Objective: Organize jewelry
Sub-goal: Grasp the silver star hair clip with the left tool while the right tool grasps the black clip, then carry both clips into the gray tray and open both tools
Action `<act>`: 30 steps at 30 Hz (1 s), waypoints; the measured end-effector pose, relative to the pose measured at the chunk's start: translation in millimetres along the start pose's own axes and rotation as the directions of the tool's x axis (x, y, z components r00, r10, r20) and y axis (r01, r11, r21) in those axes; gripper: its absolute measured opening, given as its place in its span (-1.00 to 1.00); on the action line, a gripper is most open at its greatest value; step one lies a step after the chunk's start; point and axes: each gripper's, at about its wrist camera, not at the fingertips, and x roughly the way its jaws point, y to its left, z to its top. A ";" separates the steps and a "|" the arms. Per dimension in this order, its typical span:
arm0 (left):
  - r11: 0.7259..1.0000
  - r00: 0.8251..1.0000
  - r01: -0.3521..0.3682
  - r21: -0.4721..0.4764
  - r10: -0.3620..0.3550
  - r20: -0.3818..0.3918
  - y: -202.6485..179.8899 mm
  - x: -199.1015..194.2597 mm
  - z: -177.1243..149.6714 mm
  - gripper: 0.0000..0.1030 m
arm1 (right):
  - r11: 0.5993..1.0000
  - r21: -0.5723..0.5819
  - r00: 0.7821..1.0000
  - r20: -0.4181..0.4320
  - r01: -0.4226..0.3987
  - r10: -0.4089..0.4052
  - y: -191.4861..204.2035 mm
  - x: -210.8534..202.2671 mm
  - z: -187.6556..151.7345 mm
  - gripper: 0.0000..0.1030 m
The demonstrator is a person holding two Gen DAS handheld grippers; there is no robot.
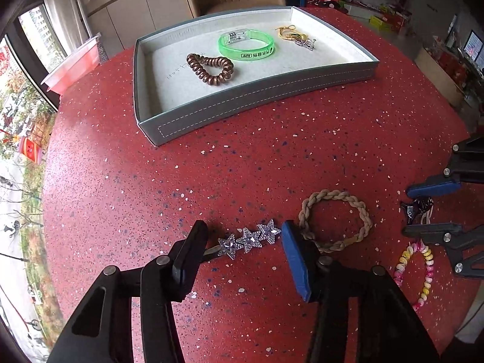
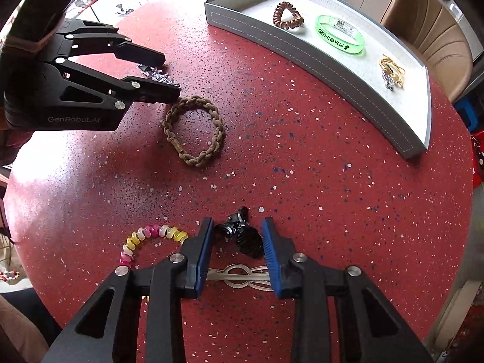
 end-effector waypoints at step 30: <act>0.954 0.996 0.054 -0.295 -0.030 0.084 17.1 -38.4 13.8 0.06 | 0.885 0.412 0.972 0.181 -0.216 0.152 -91.2 -50.6 -5.7 -0.33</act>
